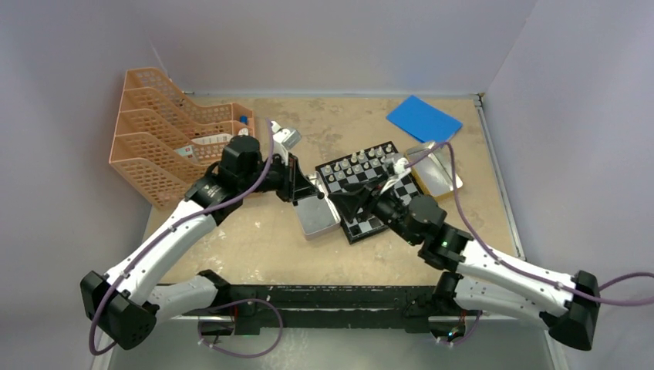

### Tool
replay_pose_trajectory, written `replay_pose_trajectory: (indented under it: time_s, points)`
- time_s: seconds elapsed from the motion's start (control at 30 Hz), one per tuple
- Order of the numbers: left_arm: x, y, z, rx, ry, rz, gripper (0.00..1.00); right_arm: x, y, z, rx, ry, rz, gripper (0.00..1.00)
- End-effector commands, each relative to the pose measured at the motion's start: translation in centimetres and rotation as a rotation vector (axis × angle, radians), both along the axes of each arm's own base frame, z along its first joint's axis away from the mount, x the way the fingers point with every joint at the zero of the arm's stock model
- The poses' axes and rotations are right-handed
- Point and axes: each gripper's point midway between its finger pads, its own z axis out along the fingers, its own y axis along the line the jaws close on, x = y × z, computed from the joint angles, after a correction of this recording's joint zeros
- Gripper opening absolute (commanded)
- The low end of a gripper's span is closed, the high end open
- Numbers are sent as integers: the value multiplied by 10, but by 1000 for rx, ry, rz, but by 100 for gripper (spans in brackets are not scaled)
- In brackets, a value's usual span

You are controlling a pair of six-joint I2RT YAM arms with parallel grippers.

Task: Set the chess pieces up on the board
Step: Place the chess piece on the chessboard.

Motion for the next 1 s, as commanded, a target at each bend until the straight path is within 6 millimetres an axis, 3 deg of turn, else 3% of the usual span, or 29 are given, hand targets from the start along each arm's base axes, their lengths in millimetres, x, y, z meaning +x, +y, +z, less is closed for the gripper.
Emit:
replay_pose_trajectory:
  time_s: [0.0, 0.07, 0.13, 0.17, 0.4, 0.57, 0.73, 0.97]
  points:
    - [9, -17, -10, 63, -65, 11, 0, -4, -34, 35, 16, 38, -95, 67]
    - [10, -31, -15, 90, -88, 10, 0, -7, -49, 46, 13, 36, -121, 77]
    - [12, -44, -18, 105, -106, 8, 0, -13, -65, 64, 34, 20, -142, 96]
    - [15, -50, -21, 111, -109, 10, 0, -16, -73, 75, 53, 5, -150, 99]
    - [23, -102, -50, 192, -172, 12, 0, -41, -146, 131, 178, -93, -242, 99]
    - [23, -142, -73, 247, -217, -14, 0, -56, -187, 160, 277, -144, -288, 99]
    - [21, -177, -97, 300, -260, -42, 0, -61, -206, 166, 313, -153, -324, 99]
    - [27, -187, -130, 369, -260, -36, 0, -61, -205, 162, 298, -142, -323, 99]
